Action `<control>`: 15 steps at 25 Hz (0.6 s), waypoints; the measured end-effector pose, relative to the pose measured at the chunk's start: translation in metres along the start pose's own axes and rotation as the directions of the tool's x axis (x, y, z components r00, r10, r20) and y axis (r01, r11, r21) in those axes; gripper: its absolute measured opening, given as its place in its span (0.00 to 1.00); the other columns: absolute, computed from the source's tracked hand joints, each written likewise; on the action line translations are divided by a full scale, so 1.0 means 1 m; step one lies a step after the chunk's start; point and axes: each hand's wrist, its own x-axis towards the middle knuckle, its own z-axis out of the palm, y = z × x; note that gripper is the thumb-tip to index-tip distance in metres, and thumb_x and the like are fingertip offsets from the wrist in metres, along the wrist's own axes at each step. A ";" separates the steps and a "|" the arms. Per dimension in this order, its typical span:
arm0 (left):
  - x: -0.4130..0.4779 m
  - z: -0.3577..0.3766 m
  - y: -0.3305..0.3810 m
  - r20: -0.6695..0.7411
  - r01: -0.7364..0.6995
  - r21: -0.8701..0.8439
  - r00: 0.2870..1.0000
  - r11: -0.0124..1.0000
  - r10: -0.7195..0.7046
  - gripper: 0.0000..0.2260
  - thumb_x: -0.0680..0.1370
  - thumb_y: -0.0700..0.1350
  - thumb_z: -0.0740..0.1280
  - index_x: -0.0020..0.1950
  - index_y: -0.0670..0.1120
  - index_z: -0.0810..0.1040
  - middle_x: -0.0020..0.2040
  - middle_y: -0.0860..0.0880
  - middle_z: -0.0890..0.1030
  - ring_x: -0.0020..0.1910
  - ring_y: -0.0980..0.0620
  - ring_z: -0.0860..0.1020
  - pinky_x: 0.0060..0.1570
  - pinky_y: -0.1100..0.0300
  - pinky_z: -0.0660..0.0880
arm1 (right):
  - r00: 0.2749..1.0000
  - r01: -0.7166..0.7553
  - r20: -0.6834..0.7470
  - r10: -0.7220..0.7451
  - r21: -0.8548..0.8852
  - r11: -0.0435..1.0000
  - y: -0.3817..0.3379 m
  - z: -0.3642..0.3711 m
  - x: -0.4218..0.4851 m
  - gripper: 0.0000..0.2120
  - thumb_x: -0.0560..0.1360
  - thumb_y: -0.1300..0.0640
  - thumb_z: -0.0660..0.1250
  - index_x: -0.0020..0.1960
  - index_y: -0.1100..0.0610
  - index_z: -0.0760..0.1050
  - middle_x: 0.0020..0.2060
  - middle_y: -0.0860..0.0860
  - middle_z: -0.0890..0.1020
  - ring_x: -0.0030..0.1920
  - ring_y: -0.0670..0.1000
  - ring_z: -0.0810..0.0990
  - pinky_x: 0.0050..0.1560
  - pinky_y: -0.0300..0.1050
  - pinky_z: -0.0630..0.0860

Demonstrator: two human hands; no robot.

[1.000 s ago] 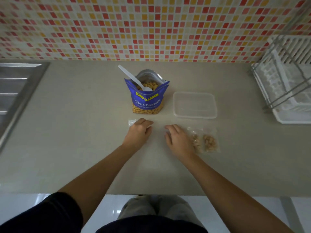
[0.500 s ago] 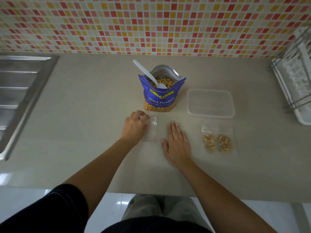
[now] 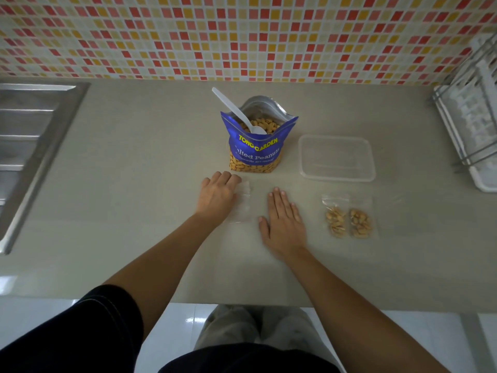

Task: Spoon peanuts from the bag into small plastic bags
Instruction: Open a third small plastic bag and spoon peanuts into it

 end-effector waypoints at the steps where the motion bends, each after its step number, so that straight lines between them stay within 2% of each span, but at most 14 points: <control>1: 0.000 0.000 -0.001 -0.015 -0.022 0.028 1.000 0.999 0.023 0.13 0.60 0.40 0.75 0.42 0.45 0.79 0.36 0.46 0.80 0.35 0.44 0.79 0.33 0.56 0.72 | 1.000 0.004 -0.005 -0.004 -0.001 1.000 0.000 0.001 0.000 0.30 0.74 0.46 0.49 0.71 0.62 0.63 0.71 0.57 0.66 0.71 0.55 0.64 0.69 0.54 0.58; 3: -0.001 -0.001 -0.004 -0.019 -0.081 0.091 0.996 0.993 0.083 0.03 0.65 0.43 0.69 0.37 0.47 0.78 0.33 0.49 0.79 0.33 0.46 0.78 0.31 0.58 0.70 | 1.000 0.014 0.007 -0.014 0.013 1.000 0.002 0.001 0.000 0.32 0.74 0.46 0.47 0.72 0.61 0.60 0.73 0.56 0.62 0.73 0.54 0.60 0.71 0.51 0.52; 6: -0.001 -0.010 -0.009 -0.012 -0.124 0.138 0.992 0.983 0.127 0.08 0.70 0.46 0.60 0.35 0.49 0.77 0.32 0.52 0.78 0.35 0.46 0.77 0.34 0.57 0.65 | 0.996 0.033 0.078 -0.036 0.043 0.999 0.003 -0.003 0.001 0.36 0.72 0.42 0.38 0.75 0.59 0.49 0.76 0.54 0.51 0.76 0.52 0.48 0.71 0.46 0.41; 8: -0.001 -0.025 -0.010 0.043 -0.108 0.030 0.993 0.994 0.107 0.06 0.70 0.46 0.62 0.39 0.49 0.78 0.36 0.52 0.79 0.42 0.47 0.76 0.41 0.54 0.64 | 0.987 0.028 0.156 -0.043 0.098 0.995 0.005 -0.010 0.002 0.39 0.69 0.39 0.33 0.75 0.58 0.44 0.76 0.52 0.44 0.76 0.50 0.41 0.71 0.45 0.37; 10: 0.000 -0.045 -0.011 0.160 -0.038 -0.181 0.985 0.983 0.068 0.04 0.71 0.47 0.65 0.42 0.49 0.77 0.39 0.55 0.77 0.46 0.51 0.75 0.47 0.55 0.66 | 0.973 -0.037 0.231 -0.024 0.257 0.966 0.002 -0.023 0.002 0.40 0.71 0.35 0.35 0.76 0.57 0.45 0.76 0.51 0.44 0.76 0.49 0.40 0.73 0.46 0.38; 11: -0.001 -0.057 -0.010 0.212 0.017 -0.324 0.976 0.946 0.055 0.03 0.71 0.46 0.66 0.42 0.48 0.77 0.38 0.55 0.77 0.44 0.53 0.76 0.47 0.58 0.68 | 0.968 -0.089 0.249 -0.020 0.420 0.903 -0.002 -0.030 0.002 0.38 0.72 0.35 0.42 0.75 0.57 0.49 0.76 0.51 0.47 0.76 0.48 0.43 0.74 0.45 0.42; 12: -0.002 -0.071 -0.009 0.222 0.072 -0.471 0.974 0.879 0.039 0.01 0.71 0.44 0.68 0.41 0.48 0.77 0.37 0.54 0.78 0.41 0.55 0.77 0.45 0.62 0.70 | 0.971 -0.135 0.240 -0.023 0.617 0.775 -0.007 -0.040 0.000 0.36 0.73 0.36 0.51 0.74 0.56 0.54 0.76 0.51 0.53 0.75 0.48 0.49 0.74 0.43 0.49; 13: -0.003 -0.081 -0.007 0.209 0.117 -0.585 0.978 0.802 0.010 0.02 0.72 0.41 0.69 0.40 0.47 0.77 0.37 0.52 0.79 0.38 0.57 0.77 0.42 0.66 0.71 | 0.975 -0.168 0.220 -0.016 0.788 0.592 -0.014 -0.052 -0.003 0.33 0.73 0.39 0.61 0.72 0.53 0.58 0.73 0.51 0.61 0.73 0.47 0.58 0.71 0.41 0.56; 14: -0.002 -0.092 -0.004 0.206 0.163 -0.676 0.978 0.718 -0.029 0.04 0.72 0.40 0.70 0.40 0.47 0.77 0.37 0.50 0.80 0.36 0.57 0.77 0.40 0.68 0.72 | 0.979 -0.190 0.203 0.014 0.887 0.420 -0.021 -0.064 -0.005 0.30 0.71 0.45 0.68 0.69 0.50 0.62 0.67 0.50 0.70 0.67 0.45 0.68 0.65 0.39 0.64; 15: -0.001 -0.099 -0.002 0.217 0.212 -0.759 0.974 0.615 -0.069 0.05 0.72 0.38 0.70 0.40 0.47 0.76 0.37 0.48 0.81 0.35 0.57 0.76 0.39 0.68 0.73 | 0.980 -0.201 0.191 0.064 0.935 0.293 -0.026 -0.075 -0.005 0.26 0.69 0.51 0.72 0.64 0.48 0.66 0.59 0.50 0.77 0.57 0.43 0.76 0.58 0.37 0.70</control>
